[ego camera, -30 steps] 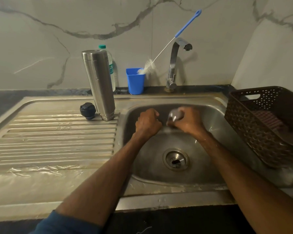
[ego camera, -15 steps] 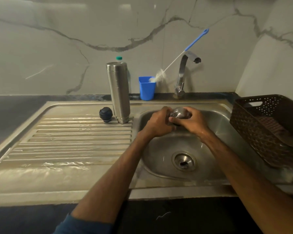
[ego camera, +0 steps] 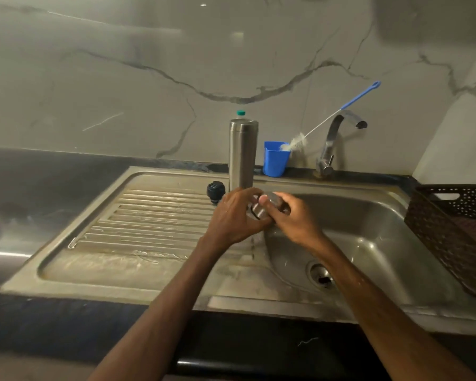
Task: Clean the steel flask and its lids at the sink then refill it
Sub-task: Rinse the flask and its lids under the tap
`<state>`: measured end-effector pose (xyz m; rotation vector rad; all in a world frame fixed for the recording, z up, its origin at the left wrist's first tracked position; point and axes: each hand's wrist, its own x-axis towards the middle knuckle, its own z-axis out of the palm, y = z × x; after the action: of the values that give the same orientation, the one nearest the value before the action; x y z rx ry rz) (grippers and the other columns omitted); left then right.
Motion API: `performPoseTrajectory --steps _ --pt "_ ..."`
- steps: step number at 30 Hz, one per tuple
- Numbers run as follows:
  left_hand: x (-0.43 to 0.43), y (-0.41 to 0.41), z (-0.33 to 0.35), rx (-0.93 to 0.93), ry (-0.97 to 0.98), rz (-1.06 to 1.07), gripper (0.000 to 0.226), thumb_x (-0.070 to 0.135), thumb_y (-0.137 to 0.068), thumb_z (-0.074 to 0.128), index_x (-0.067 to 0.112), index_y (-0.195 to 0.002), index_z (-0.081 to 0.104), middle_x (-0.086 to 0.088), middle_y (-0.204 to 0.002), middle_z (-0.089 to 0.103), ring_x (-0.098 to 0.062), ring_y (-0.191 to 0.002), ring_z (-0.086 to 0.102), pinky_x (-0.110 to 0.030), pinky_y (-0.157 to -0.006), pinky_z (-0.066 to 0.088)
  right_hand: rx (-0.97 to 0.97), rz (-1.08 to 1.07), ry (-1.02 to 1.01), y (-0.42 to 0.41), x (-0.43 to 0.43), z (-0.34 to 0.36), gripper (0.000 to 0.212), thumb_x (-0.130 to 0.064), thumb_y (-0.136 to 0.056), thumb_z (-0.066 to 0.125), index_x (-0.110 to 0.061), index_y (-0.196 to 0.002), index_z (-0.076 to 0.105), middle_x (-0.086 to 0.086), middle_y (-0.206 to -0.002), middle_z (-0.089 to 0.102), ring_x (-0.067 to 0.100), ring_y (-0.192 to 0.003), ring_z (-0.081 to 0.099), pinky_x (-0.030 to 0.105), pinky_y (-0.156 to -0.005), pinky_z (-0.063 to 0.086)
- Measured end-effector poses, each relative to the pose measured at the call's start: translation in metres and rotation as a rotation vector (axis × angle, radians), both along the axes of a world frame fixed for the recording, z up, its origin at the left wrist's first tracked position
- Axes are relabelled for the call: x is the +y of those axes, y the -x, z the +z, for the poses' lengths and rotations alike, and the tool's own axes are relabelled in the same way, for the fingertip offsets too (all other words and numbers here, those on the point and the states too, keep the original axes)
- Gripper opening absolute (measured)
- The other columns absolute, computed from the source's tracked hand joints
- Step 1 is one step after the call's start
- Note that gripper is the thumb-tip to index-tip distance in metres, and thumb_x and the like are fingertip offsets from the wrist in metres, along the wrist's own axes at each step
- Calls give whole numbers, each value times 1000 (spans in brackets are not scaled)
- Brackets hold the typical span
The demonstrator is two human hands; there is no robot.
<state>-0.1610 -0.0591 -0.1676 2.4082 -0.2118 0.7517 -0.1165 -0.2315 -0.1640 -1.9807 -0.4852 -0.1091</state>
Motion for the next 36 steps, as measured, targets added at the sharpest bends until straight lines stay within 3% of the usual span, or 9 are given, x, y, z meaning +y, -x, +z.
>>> performPoseTrajectory --steps 3,7,10,12,15,22,27,36 --pt "24 5 -5 11 15 75 68 67 -70 84 24 -119 68 9 -104 69 -9 -93 61 -26 -85 47 56 -31 -127 4 17 -7 37 -57 -102 50 -28 -101 72 0 -92 77 16 -87 75 33 -71 61" --pt "50 10 -11 12 99 181 62 63 -67 84 19 -106 67 5 -93 69 -13 -82 64 -35 -74 55 2 -127 -175 -3 25 -18 38 -42 -108 47 -19 -95 74 -1 -86 76 15 -83 74 22 -63 57" --pt "67 6 -7 15 174 288 60 53 -64 85 12 -104 68 -1 -91 71 -18 -80 67 -40 -71 58 -41 -170 -136 -16 25 -21 41 -39 -108 49 -17 -86 77 -3 -82 77 12 -78 73 32 -67 60" --pt "78 -1 -2 30 208 378 59 51 -63 82 10 -104 70 -4 -91 73 -22 -80 69 -42 -71 60 -50 -215 -112 -27 26 -25 46 -47 -105 48 -19 -84 77 -4 -80 76 13 -77 73 42 -72 62" --pt "93 -14 7 66 255 491 53 43 -69 83 6 -106 72 -9 -92 74 -26 -82 70 -42 -73 61 -43 -283 -107 -40 23 -36 49 -56 -97 44 -21 -86 76 -7 -81 76 14 -78 73 52 -72 62" --pt "109 -43 11 223 262 606 58 34 -81 81 6 -128 62 -18 -118 67 -34 -112 59 -36 -84 46 -43 -301 -109 -45 19 -38 34 -34 -106 51 -11 -103 76 -2 -89 77 10 -82 73 47 -73 64" --pt "115 -48 2 243 273 655 62 34 -76 84 8 -128 62 -17 -118 67 -35 -110 62 -40 -89 53 -58 -284 -103 -45 16 -38 30 -32 -106 54 -9 -107 74 1 -92 77 14 -84 73 47 -73 64" --pt "115 -47 -9 349 215 643 63 35 -72 86 8 -124 60 -16 -115 66 -35 -107 61 -42 -87 55 -18 -256 -71 -45 16 -41 15 -24 -100 65 -14 -93 73 -2 -82 76 14 -77 73 47 -71 64"
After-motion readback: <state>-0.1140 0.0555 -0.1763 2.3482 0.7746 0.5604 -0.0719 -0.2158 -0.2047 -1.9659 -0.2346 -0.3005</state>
